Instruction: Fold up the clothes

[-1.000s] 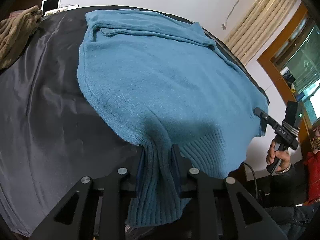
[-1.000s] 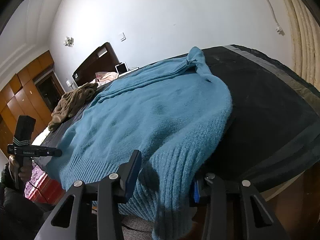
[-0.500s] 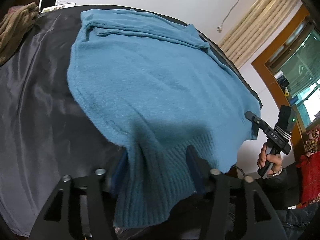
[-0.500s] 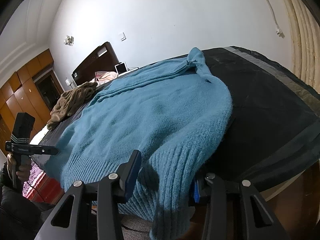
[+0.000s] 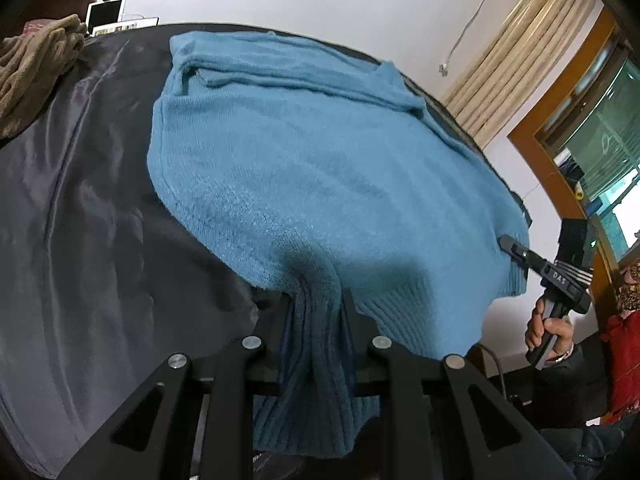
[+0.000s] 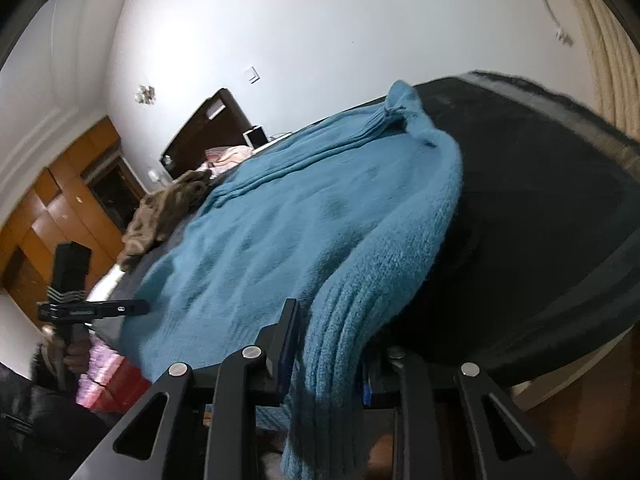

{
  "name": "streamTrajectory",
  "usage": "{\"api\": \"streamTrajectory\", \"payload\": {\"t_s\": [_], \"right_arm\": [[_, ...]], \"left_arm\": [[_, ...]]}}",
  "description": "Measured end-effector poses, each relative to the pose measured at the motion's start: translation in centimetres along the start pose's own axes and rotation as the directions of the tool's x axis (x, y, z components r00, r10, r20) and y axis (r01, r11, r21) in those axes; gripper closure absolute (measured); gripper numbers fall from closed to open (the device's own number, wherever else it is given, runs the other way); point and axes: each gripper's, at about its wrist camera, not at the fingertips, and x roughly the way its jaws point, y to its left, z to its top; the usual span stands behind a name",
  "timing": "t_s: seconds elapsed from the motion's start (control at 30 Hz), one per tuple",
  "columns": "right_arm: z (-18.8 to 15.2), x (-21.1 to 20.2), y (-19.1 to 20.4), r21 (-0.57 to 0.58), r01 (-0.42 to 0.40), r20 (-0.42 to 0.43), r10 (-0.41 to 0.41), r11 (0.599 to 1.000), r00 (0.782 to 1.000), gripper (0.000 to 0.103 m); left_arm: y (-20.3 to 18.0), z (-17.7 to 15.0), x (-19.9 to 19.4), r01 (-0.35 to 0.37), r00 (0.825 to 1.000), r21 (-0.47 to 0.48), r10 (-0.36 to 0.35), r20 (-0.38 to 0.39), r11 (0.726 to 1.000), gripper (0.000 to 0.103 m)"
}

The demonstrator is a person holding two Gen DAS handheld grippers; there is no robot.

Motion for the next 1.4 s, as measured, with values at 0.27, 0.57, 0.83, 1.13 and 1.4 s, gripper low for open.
{"api": "streamTrajectory", "payload": {"t_s": [0.27, 0.57, 0.83, 1.13, 1.4], "right_arm": [[0.1, -0.2, -0.8, 0.079, -0.156, 0.029, 0.154, 0.985, 0.988, 0.076], [0.3, 0.3, -1.2, 0.108, -0.186, 0.035, 0.183, 0.977, 0.983, 0.076], [0.5, -0.2, -1.2, 0.129, -0.242, 0.073, 0.234, 0.962, 0.97, 0.076], [2.4, -1.9, -0.7, 0.12, -0.313, 0.187, 0.288, 0.942, 0.939, 0.076], [5.1, -2.3, 0.3, 0.101, -0.34, 0.244, 0.308, 0.935, 0.92, 0.076]], "left_arm": [[0.9, 0.8, -0.4, 0.037, 0.999, -0.053, -0.035, 0.025, 0.998, 0.081], [1.7, 0.7, 0.0, 0.058, 0.998, -0.086, -0.057, 0.013, 0.995, 0.081], [1.7, 1.0, -0.4, 0.073, 0.997, -0.088, -0.07, 0.032, 0.993, 0.081], [1.8, 2.6, -2.1, 0.099, 0.991, -0.082, -0.091, 0.1, 0.992, 0.081], [1.2, 5.5, -4.1, 0.141, 0.971, -0.065, -0.125, 0.205, 0.988, 0.081]]}}
